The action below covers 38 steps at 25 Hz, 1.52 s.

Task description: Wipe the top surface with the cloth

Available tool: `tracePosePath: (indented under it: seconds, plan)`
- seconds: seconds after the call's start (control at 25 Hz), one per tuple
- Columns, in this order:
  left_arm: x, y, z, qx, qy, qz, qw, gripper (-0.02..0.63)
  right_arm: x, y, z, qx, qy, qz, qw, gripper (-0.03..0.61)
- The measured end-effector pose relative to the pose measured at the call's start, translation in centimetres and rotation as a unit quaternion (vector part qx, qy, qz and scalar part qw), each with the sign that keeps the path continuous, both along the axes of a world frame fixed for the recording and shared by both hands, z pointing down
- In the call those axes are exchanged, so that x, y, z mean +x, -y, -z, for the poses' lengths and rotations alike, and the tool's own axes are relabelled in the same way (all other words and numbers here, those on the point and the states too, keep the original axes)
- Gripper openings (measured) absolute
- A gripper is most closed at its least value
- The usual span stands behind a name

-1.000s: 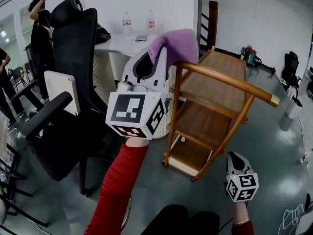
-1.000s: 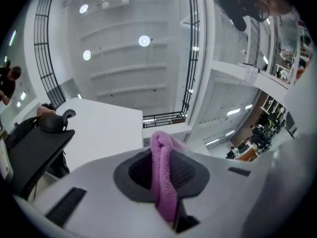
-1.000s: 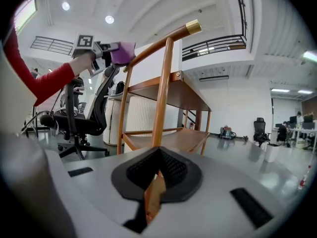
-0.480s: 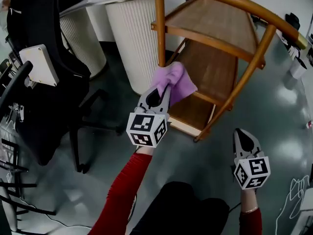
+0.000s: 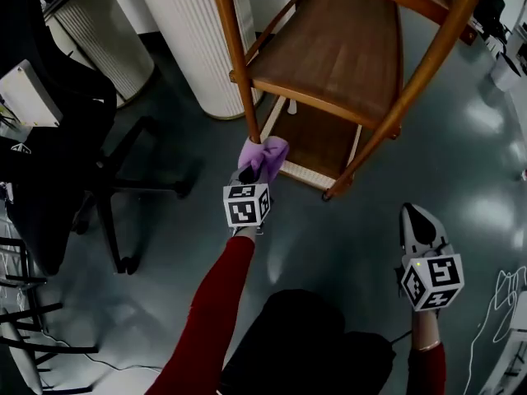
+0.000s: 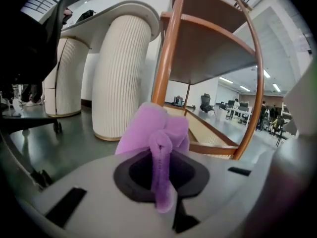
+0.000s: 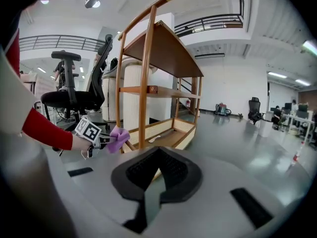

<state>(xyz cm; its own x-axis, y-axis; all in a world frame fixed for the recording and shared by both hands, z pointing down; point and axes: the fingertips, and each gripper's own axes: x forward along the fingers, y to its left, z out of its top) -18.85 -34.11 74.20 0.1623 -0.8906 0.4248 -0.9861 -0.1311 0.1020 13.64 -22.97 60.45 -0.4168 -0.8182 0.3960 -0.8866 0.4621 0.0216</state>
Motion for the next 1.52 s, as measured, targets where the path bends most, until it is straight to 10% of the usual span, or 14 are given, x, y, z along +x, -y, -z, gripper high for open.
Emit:
tracePosePath:
  seconds: [0.2,0.36,0.48,0.68,0.84,1.04,1.52]
  plan:
    - [0.2,0.4,-0.6,-0.016,0.007,-0.008,0.9998,0.048,-0.1,0.3,-0.1,0.000,0.002,-0.007,1.000,0.005]
    - [4.5,-1.6,9.7,0.102,-0.086,-0.055,0.9895,0.048,-1.0,1.0,0.3,0.004,-0.004,-0.010,1.000,0.005]
    - [8.2,-4.8,27.0,0.260,-0.160,-0.099,0.9471,0.048,-1.0,2.0,2.9,0.022,-0.006,-0.011,1.000,0.005]
    - [13.7,-8.8,50.6,0.464,-0.216,-0.194,0.8367,0.048,0.2,3.0,8.6,0.063,0.010,-0.032,0.997,0.005]
    - [17.7,-9.7,59.6,0.515,-0.197,-0.233,0.8010,0.048,0.7,3.1,12.3,0.100,0.022,-0.042,0.994,0.005]
    - [21.4,-9.2,60.2,0.499,-0.148,-0.268,0.8107,0.048,1.6,3.0,13.8,0.126,0.032,-0.052,0.990,0.005]
    - [23.4,-5.9,34.9,0.283,-0.096,-0.311,0.9020,0.048,2.3,1.9,9.0,0.087,0.025,-0.055,0.994,0.005]
